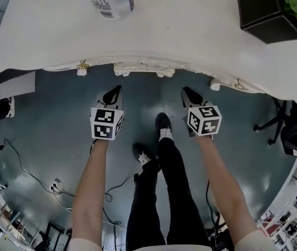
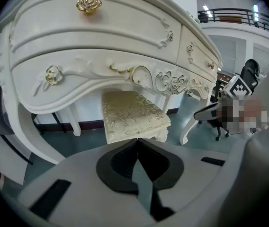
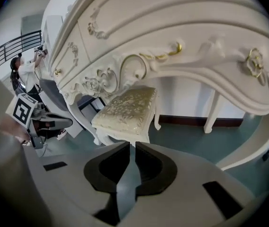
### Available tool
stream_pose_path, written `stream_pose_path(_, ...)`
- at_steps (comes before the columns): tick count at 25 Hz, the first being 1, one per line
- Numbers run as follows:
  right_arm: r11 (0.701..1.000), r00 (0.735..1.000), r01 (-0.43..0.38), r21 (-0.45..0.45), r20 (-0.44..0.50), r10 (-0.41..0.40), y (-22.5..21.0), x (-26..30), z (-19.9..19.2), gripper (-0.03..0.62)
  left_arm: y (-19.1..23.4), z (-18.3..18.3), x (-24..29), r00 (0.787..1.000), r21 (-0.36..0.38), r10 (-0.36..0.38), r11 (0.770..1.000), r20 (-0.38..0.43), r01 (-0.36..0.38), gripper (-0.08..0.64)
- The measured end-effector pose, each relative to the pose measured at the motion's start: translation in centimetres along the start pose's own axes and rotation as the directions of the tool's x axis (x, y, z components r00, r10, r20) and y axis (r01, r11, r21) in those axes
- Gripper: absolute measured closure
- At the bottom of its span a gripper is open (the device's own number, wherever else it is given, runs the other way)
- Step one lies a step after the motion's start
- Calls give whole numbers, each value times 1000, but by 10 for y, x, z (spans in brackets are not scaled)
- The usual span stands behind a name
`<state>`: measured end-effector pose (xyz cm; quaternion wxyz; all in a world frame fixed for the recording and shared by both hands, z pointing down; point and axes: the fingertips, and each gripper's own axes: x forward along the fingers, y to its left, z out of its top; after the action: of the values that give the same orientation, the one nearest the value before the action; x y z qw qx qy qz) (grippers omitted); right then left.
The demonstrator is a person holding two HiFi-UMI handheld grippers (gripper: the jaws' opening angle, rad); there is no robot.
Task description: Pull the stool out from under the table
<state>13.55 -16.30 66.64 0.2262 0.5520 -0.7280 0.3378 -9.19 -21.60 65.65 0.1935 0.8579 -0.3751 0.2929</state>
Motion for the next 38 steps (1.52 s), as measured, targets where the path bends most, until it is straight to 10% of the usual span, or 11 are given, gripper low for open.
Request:
stream_pose_path(8,988,995,-73,-139,-72,63,-2,66,-25,418,8,-31,46,998,-68,-23,997,59,27,530)
stream_pose_path(18,979,989,-123,-165,-108,106,-20,126,-42,319,52,-66,94,1000,-53,-9,999,14,10,242)
stream_pose_path(30,953,976,-129,-273,-205,73,-25,173,-62,298,58,-100,158,989,134,-79,986,-125,96,233)
stream_pose_path(38,953,974,-75,-294,-228,7,-35,176,-68,341,65,-100,163,991,113,-27,993,-132,42,268)
